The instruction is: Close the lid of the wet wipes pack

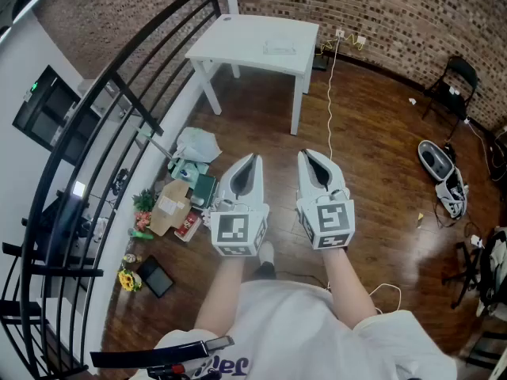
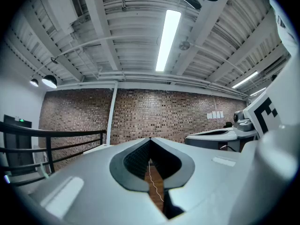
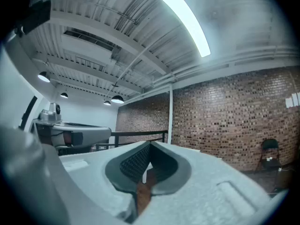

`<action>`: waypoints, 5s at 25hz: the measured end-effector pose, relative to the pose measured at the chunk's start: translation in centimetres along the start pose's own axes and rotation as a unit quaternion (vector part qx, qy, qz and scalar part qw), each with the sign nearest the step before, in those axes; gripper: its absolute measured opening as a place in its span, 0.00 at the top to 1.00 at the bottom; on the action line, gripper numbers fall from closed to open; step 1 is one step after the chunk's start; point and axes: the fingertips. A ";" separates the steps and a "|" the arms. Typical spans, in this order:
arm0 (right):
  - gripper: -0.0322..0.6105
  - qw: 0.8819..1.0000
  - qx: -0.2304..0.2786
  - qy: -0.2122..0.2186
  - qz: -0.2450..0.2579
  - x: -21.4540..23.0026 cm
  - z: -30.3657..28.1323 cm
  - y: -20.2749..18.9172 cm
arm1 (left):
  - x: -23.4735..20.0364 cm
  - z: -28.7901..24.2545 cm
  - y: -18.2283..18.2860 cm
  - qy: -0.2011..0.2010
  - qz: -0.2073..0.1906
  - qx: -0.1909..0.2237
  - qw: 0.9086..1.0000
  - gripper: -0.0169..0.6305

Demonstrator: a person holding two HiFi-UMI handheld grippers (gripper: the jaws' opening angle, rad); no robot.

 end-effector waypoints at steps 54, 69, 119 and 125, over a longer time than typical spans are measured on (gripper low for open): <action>0.96 0.998 -0.048 0.020 -0.043 27.5 -45.7 -18.2 | -15.9 -52.5 -20.5 -0.002 0.018 -0.052 0.998 0.95; 0.96 0.997 -0.068 0.008 -0.020 33.6 -69.7 -22.1 | -30.1 -72.4 -25.4 -0.013 0.047 -0.063 0.997 0.95; 0.96 0.953 -0.274 0.121 -0.054 37.3 -80.3 -41.4 | -36.2 -80.8 -43.5 0.032 0.094 -0.232 0.968 0.95; 0.96 0.940 -0.313 0.125 -0.059 37.6 -79.3 -44.1 | -35.3 -80.3 -45.6 0.034 0.114 -0.255 0.960 0.95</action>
Point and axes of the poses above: the fingertips, and each gripper's own axes: z backward along the fingers, x to its right, y out of its top, and after that the axes turned 12 degrees about x, right-handed
